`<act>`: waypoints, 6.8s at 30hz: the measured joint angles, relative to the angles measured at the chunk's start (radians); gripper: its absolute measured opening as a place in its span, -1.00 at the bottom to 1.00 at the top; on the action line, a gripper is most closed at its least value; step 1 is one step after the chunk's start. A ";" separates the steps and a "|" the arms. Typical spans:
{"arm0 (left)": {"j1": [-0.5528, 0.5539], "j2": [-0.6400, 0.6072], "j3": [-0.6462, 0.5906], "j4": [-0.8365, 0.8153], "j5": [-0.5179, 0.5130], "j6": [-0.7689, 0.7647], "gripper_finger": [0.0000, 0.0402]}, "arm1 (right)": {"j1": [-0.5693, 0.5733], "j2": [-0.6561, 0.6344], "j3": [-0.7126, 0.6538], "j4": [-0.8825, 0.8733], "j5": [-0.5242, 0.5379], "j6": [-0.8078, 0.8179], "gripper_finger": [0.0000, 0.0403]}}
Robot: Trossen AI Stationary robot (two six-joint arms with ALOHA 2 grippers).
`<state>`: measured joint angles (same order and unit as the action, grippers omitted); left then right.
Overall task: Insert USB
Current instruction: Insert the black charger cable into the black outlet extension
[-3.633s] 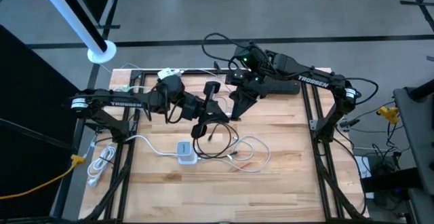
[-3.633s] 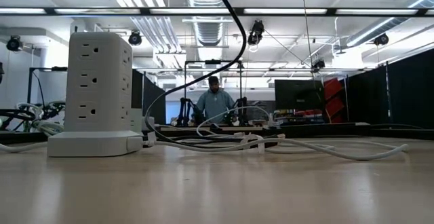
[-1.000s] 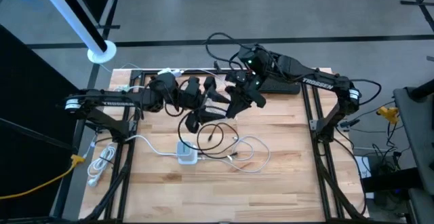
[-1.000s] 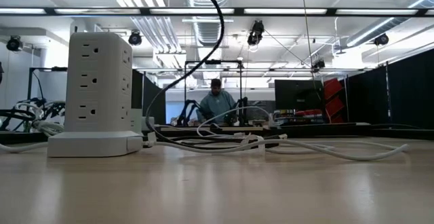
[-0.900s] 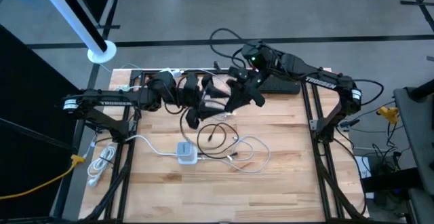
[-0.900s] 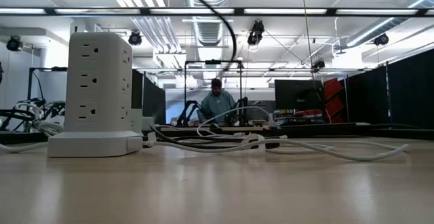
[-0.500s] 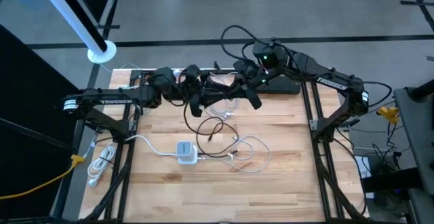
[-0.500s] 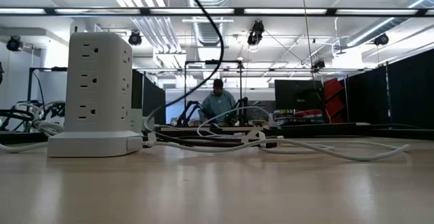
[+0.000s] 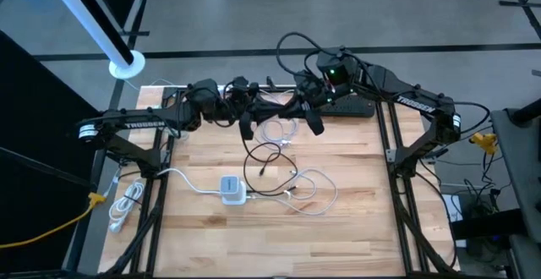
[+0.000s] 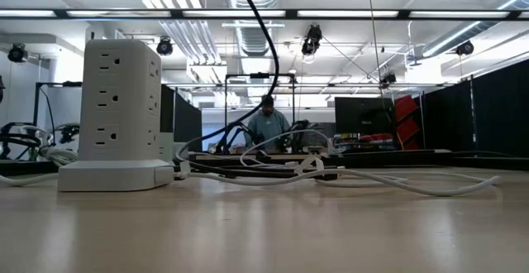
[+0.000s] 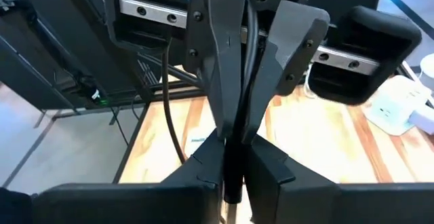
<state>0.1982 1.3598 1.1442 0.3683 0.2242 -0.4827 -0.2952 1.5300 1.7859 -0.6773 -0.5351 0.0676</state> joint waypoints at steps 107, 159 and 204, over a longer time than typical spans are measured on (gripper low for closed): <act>0.021 -0.016 0.005 -0.211 0.104 0.095 -0.77 | 0.001 -0.037 0.004 -0.152 0.130 0.014 -0.90; 0.019 -0.116 0.000 -0.127 -0.121 0.281 -0.66 | -0.006 -0.037 0.090 -0.168 0.225 -0.055 -0.90; 0.006 -0.051 0.000 -0.076 -0.134 0.287 -0.97 | -0.007 -0.028 0.145 -0.315 0.221 -0.061 -0.09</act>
<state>0.2047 1.3086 1.1446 0.2921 0.0906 -0.1962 -0.3019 1.5020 1.9305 -0.9924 -0.3138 0.0067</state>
